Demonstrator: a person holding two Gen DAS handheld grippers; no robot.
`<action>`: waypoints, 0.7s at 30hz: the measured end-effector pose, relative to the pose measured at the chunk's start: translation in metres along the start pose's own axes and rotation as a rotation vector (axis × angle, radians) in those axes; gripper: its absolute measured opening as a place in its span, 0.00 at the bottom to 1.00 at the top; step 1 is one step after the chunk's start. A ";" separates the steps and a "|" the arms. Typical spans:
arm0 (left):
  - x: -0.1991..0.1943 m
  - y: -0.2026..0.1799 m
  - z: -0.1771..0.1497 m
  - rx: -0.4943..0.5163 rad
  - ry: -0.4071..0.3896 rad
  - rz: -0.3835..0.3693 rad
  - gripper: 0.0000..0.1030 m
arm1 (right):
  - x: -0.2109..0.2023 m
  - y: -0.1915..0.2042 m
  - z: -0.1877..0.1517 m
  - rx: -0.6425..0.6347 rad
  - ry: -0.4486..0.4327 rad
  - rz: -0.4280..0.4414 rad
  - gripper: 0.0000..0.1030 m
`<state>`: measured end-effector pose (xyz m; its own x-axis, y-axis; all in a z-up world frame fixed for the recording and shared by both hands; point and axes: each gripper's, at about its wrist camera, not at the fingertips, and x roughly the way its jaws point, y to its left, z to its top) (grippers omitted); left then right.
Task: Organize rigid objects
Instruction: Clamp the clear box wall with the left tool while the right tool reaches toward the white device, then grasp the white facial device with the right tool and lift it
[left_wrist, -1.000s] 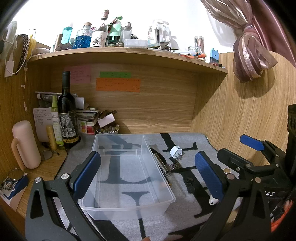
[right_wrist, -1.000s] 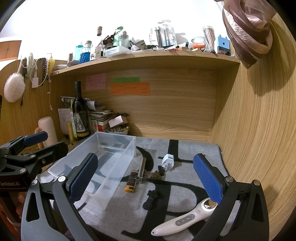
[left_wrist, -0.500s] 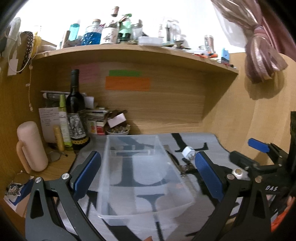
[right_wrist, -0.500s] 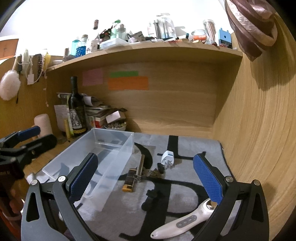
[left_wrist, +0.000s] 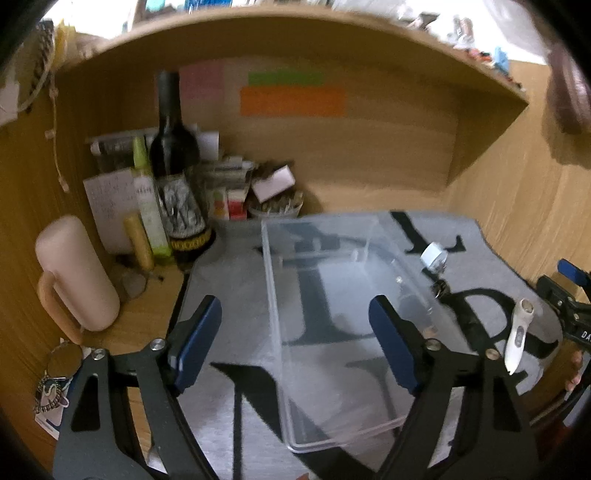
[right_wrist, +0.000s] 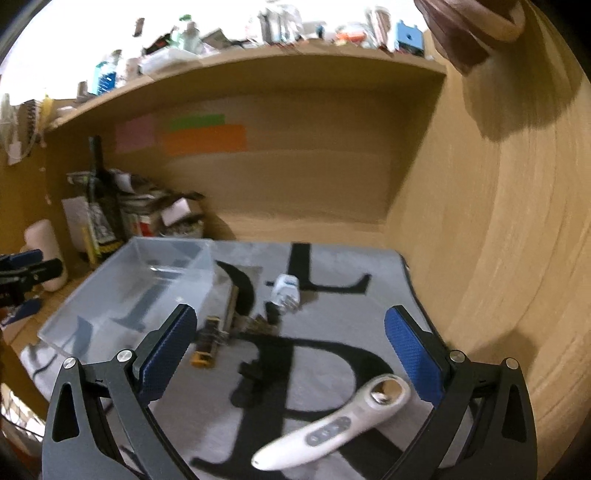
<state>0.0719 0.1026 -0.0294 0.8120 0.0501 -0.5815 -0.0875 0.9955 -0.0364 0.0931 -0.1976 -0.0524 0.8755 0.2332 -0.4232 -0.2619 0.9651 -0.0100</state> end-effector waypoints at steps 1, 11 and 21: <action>0.005 0.004 0.001 -0.008 0.024 -0.013 0.74 | 0.002 -0.002 -0.002 0.004 0.014 -0.012 0.97; 0.054 0.021 -0.008 -0.020 0.249 -0.066 0.53 | 0.021 -0.026 -0.033 0.061 0.189 -0.093 0.90; 0.065 0.024 -0.021 -0.026 0.333 -0.081 0.29 | 0.039 -0.045 -0.052 0.170 0.319 -0.104 0.88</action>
<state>0.1102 0.1276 -0.0850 0.5843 -0.0628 -0.8091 -0.0485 0.9925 -0.1120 0.1179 -0.2379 -0.1153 0.7164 0.1102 -0.6889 -0.0840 0.9939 0.0716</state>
